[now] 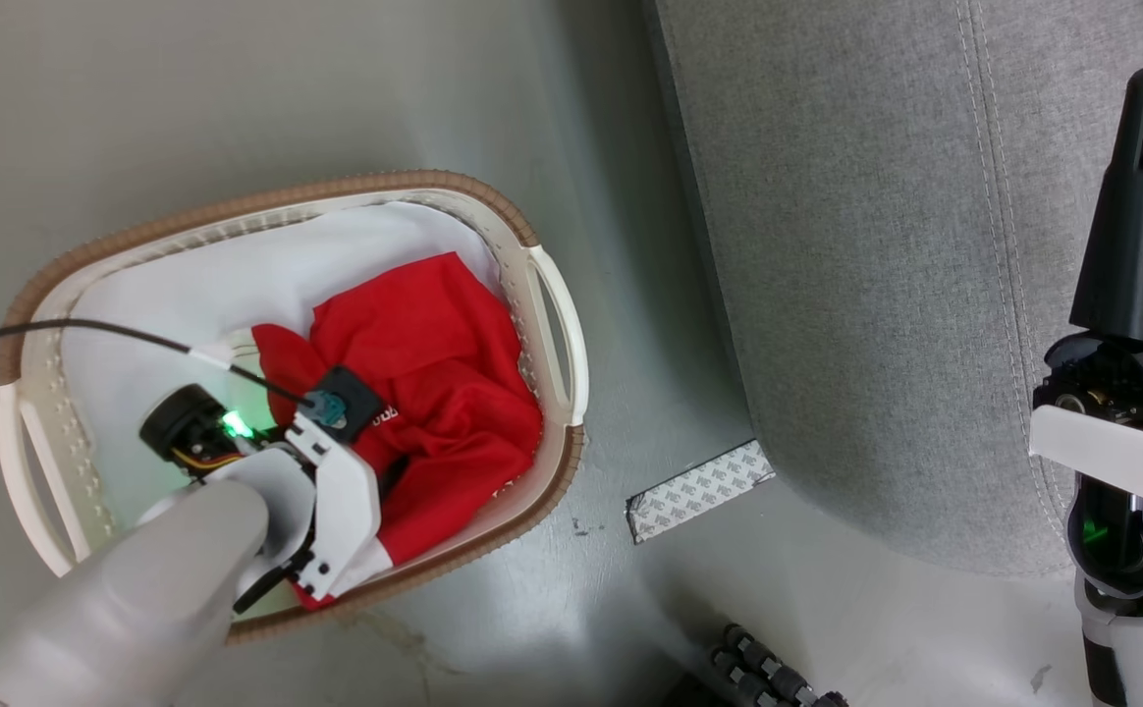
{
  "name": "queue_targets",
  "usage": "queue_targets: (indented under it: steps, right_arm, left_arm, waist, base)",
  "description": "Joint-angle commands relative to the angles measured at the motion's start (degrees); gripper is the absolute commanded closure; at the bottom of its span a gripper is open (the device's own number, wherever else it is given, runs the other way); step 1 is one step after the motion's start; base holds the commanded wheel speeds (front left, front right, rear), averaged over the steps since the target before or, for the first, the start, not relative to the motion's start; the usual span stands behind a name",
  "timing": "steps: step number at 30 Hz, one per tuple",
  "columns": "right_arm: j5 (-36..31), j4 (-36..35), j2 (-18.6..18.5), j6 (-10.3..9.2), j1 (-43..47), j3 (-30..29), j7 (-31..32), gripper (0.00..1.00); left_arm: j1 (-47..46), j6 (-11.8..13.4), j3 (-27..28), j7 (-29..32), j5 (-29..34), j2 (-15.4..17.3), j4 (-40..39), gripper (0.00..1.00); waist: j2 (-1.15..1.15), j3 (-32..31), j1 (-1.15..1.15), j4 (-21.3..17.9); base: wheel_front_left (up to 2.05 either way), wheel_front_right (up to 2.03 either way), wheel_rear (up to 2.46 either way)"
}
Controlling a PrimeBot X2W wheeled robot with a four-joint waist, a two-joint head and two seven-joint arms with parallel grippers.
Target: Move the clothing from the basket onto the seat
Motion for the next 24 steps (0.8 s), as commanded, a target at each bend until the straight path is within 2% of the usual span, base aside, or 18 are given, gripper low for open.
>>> queue_targets:
  steps: [1, 9, 10, 11, 12, 19, 24]
  right_arm:
    - [-0.1, 0.2, 0.1, -0.13, 0.1, -0.1, 0.0, 0.0]
    - [-0.5, 0.8, 0.1, -0.13, 0.2, 0.2, 0.0, 0.0]
    - [-0.5, 0.8, 0.1, -0.13, 0.2, 0.2, 0.0, 0.0]
    - [-0.5, 0.9, 0.1, -0.13, 0.3, 0.2, 0.0, 0.0]
    - [-0.4, 0.9, 0.1, -0.13, 0.4, 0.1, 0.0, 0.0]
    - [0.2, 2.1, 0.1, -0.13, -0.1, 0.3, 0.0, 0.0]
    - [0.3, 2.9, 0.1, -0.13, -1.2, 0.6, 0.0, 0.0]
  left_arm:
    - [-0.8, 0.1, -0.7, -0.6, -0.1, 0.0, 0.3, 0.0]
    - [-2.2, 0.1, -3.1, -1.2, 0.0, -0.8, 1.3, 0.0]
    - [-2.2, 0.1, -3.2, -1.2, -0.5, -0.9, 1.2, 0.11]
    - [-2.2, 0.1, -3.3, -1.2, -0.9, -0.9, 1.2, 0.53]
    - [-2.3, 0.1, -3.5, -1.0, -1.0, -0.8, 1.1, 1.0]
    - [-1.9, 0.1, -3.7, -2.0, -3.5, 0.5, -0.1, 1.0]
    - [-1.7, 0.1, -3.7, -4.9, -5.4, 1.1, -0.6, 1.0]
  waist:
    - [0.0, 0.0, -0.01, 0.0]
    - [0.0, 0.1, -0.01, -0.1]
    - [0.0, 0.0, -0.01, -0.1]
    - [0.0, 0.0, -0.01, -0.2]
    - [0.0, 0.0, -0.01, -0.2]
    - [0.0, -1.3, -0.01, -0.8]
    - [0.0, -3.6, -0.01, -1.6]
  base:
    - [0.0, 0.0, 0.0]
    - [0.0, 0.0, 0.0]
    - [0.0, 0.0, 0.0]
    - [0.0, 0.0, 0.0]
    - [0.0, 0.0, 0.0]
    - [0.0, 0.0, 0.0]
    - [0.0, 0.0, 0.0]
